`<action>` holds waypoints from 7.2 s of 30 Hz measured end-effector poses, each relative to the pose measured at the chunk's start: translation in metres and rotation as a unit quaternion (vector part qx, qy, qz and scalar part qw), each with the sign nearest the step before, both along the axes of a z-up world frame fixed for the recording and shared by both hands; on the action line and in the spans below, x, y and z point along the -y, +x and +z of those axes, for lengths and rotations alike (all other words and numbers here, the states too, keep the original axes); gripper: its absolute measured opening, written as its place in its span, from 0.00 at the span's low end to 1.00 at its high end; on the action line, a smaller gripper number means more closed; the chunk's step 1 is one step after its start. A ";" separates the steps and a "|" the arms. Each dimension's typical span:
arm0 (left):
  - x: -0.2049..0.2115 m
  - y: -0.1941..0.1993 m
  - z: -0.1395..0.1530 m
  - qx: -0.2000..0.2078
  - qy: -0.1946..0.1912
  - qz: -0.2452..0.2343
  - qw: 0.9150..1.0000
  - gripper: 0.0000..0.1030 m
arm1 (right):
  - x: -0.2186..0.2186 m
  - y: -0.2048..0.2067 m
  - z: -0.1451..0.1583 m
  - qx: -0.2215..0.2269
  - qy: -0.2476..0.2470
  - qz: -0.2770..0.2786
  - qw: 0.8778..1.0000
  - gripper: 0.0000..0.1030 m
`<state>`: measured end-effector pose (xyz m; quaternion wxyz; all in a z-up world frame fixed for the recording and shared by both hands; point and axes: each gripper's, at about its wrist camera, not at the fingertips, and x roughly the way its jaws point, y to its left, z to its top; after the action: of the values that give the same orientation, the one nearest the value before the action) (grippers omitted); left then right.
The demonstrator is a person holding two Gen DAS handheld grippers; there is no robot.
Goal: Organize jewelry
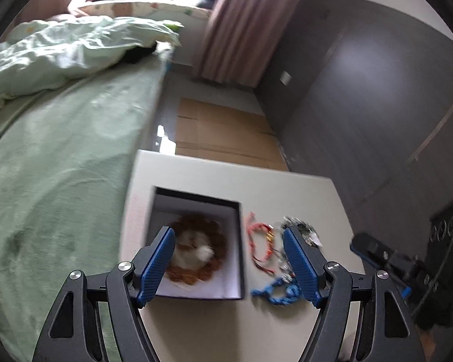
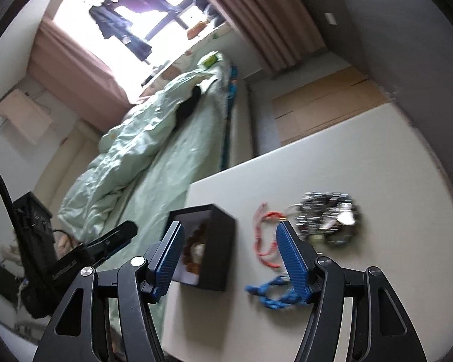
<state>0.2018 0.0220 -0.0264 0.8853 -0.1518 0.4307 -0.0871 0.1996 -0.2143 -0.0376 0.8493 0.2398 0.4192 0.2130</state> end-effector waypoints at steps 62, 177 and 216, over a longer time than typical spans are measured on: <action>0.103 -0.002 -0.041 -0.020 0.059 -0.133 0.989 0.09 | 0.065 0.004 -0.049 -0.113 -0.048 -0.009 0.992 0.62; -0.105 -0.021 0.015 0.046 -0.131 0.116 0.983 0.97 | -0.150 0.014 0.127 0.110 -0.137 0.127 0.976 0.19; 0.071 0.015 0.009 0.049 0.001 -0.049 0.998 0.96 | 0.076 0.000 -0.010 -0.063 -0.027 -0.053 0.996 0.62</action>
<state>0.2173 -0.0491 -0.0173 0.9001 -0.1253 0.3941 -0.1369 0.1992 -0.2907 -0.0473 0.8374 0.2521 0.4641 0.1410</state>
